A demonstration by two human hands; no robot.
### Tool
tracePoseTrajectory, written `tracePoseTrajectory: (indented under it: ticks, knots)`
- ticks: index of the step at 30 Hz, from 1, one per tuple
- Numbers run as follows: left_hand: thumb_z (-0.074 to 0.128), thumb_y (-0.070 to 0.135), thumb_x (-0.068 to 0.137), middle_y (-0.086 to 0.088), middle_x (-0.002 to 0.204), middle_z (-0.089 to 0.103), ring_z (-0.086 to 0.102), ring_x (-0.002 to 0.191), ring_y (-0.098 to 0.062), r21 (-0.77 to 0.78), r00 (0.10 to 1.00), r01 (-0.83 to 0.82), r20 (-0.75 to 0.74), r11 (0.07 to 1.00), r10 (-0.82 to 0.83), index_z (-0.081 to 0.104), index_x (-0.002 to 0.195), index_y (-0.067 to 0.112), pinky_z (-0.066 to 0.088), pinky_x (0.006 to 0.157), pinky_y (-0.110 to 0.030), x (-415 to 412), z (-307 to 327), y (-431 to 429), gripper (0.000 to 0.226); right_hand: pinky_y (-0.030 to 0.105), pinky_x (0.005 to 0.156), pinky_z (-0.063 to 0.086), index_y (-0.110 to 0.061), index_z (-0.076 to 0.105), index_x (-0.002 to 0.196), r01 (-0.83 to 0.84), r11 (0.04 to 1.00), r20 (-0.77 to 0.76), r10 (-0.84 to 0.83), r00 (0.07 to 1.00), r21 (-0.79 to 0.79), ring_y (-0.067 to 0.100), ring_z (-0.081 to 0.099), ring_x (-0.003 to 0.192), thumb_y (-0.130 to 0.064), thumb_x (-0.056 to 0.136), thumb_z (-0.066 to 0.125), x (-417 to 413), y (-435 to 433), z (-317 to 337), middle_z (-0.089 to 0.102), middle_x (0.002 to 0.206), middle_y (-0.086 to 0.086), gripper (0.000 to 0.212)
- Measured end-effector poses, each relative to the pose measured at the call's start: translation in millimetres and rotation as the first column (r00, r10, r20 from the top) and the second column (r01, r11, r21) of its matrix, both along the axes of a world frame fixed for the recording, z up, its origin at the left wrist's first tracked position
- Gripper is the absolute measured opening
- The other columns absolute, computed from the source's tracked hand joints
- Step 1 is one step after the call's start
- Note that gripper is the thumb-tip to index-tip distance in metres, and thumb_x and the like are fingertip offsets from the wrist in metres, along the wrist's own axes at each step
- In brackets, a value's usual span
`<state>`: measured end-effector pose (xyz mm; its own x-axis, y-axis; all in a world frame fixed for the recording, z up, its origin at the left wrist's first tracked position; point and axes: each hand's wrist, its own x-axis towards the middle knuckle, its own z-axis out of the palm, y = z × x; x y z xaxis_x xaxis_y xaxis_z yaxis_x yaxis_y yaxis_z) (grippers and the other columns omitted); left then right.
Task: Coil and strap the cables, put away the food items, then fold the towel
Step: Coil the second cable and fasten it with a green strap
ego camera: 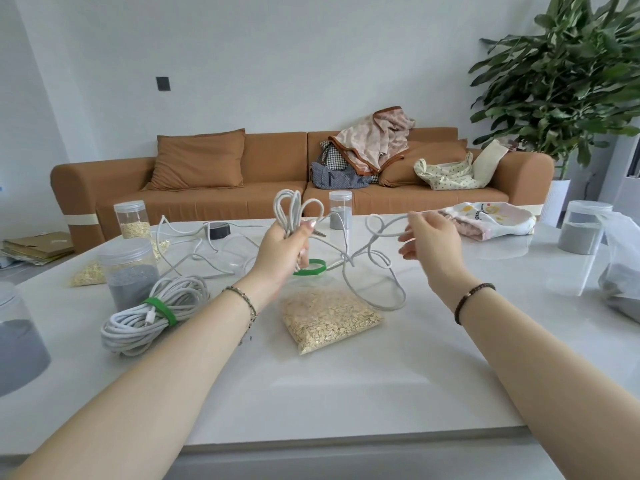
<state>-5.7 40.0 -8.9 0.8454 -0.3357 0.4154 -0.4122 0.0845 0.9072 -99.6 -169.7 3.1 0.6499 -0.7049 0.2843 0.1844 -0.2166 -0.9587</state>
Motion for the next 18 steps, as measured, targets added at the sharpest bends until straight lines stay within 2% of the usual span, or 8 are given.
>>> tracePoseTrajectory:
  ticks: [2,4,5,8,11,14,16,18]
  knots:
    - [0.055,0.025,0.103,0.009,0.051,0.039,0.038,0.047,-0.009,0.036,0.998,0.069,-0.012,0.997,-0.069,0.054,0.091,0.011,0.041,0.058,-0.029,-6,-1,-4,0.018,0.035,0.072,0.049,-0.012,0.053,0.1,0.102,0.908,0.033,-0.097,0.995,-0.406,0.019,0.062,0.077,-0.024,0.1,0.053,2,8,-9,0.062,0.098,0.002,0.012]
    - [0.056,0.023,0.103,0.006,0.052,0.038,0.036,0.048,-0.01,0.041,0.991,0.129,-0.03,0.991,-0.128,0.049,0.091,0.008,0.04,0.054,-0.026,-11,-3,-7,0.02,0.037,0.084,0.045,-0.007,0.053,0.113,0.252,0.63,0.231,-0.117,0.966,-0.734,0.025,0.055,0.095,-0.004,0.095,0.053,1,14,-12,0.057,0.109,0.007,0.019]
    - [0.056,0.023,0.103,0.006,0.052,0.038,0.035,0.048,-0.011,0.036,0.988,0.15,-0.04,0.988,-0.149,0.049,0.096,0.009,0.039,0.052,-0.024,-14,-4,-9,0.018,0.038,0.086,0.043,-0.004,0.056,0.112,0.309,0.478,0.319,-0.063,0.946,-0.822,0.029,0.053,0.097,0.009,0.087,0.051,1,16,-10,0.058,0.108,0.011,0.029]
    - [0.058,0.022,0.102,0.006,0.052,0.039,0.034,0.048,-0.009,-0.013,0.977,0.193,-0.094,0.981,-0.193,0.048,0.101,0.01,0.035,0.05,-0.022,-17,-5,-13,0.016,0.042,0.075,0.046,-0.003,0.059,0.08,0.288,0.147,0.319,0.279,0.906,-0.946,0.034,0.056,0.083,0.018,0.066,0.036,-5,30,-5,0.06,0.086,0.013,0.034]
    - [0.056,0.024,0.103,0.004,0.055,0.043,0.04,0.05,-0.011,0.022,0.986,0.164,-0.037,0.986,-0.163,0.046,0.092,0.011,0.039,0.053,-0.025,-17,-5,-11,0.02,0.035,0.058,0.045,-0.008,0.05,0.064,0.296,-0.129,0.22,0.414,0.883,-0.946,0.028,0.049,0.061,0.014,0.073,0.033,-7,50,-9,0.05,0.064,0.009,0.029]
    - [0.054,0.021,0.104,0.003,0.059,0.041,0.038,0.051,-0.01,-0.044,0.983,0.158,-0.086,0.987,-0.161,0.045,0.093,0.011,0.038,0.052,-0.023,-17,-4,-10,0.018,0.032,0.052,0.04,-0.009,0.049,0.064,0.261,-0.135,0.188,0.404,0.895,-0.956,0.027,0.044,0.056,0.009,0.077,0.031,-8,56,-16,0.047,0.06,0.008,0.028]
    - [0.055,0.019,0.104,0.005,0.056,0.042,0.038,0.051,-0.01,-0.108,0.978,0.14,-0.138,0.984,-0.154,0.046,0.093,0.011,0.038,0.053,-0.023,-18,-1,-10,0.016,0.037,0.052,0.046,-0.006,0.054,0.075,0.177,-0.011,0.162,0.34,0.926,-0.984,0.029,0.05,0.063,0.003,0.077,0.037,-7,55,-17,0.052,0.068,0.008,0.019]
    - [0.055,0.02,0.103,0.005,0.054,0.041,0.037,0.052,-0.011,-0.193,0.96,0.152,-0.203,0.969,-0.191,0.048,0.097,0.01,0.036,0.053,-0.024,-19,1,-11,0.014,0.043,0.063,0.051,-0.005,0.058,0.094,0.11,0.127,0.138,0.232,0.963,-0.986,0.031,0.057,0.081,-0.004,0.084,0.047,-3,48,-17,0.06,0.086,0.008,0.015]
